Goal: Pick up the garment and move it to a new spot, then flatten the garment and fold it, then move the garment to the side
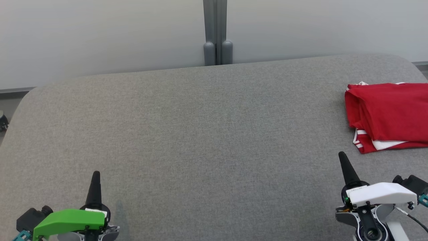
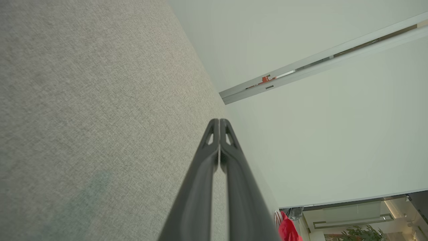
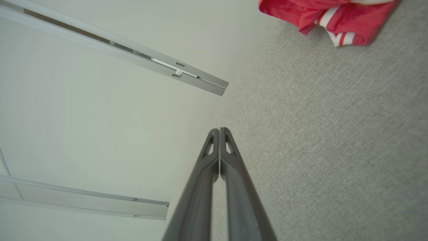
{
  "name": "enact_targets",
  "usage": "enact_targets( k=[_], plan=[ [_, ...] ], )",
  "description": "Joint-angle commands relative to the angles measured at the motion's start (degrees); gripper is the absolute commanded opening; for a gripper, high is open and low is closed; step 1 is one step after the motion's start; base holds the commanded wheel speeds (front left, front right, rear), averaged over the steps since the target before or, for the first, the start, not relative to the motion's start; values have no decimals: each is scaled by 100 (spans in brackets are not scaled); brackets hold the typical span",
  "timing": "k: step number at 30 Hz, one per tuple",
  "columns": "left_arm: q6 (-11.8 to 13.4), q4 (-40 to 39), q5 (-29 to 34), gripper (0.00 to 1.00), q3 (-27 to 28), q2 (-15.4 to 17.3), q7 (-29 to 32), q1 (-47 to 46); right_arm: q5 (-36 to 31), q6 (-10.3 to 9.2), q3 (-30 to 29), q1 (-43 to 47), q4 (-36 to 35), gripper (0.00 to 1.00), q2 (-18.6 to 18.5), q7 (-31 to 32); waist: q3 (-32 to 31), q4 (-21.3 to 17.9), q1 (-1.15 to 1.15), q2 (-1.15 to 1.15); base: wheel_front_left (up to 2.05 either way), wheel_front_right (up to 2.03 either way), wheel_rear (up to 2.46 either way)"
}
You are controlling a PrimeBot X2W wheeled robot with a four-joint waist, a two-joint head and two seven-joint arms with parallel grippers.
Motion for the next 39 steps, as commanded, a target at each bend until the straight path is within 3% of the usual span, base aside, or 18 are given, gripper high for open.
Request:
enact_targets(
  k=[1, 39],
  plan=[
    [-50, -47, -159, 0, 33, 28, 38, -162, 164, -4, -30, -127, -71, 0, -28, 43, 0, -1, 0, 0, 0, 0, 0],
    [-203, -23, -1810, 0, 275, 38, 532, -397, 2013, -3, -282, -205, -140, 0, -27, 545, -3, -44, 0, 0, 0, 0, 0]
  ],
)
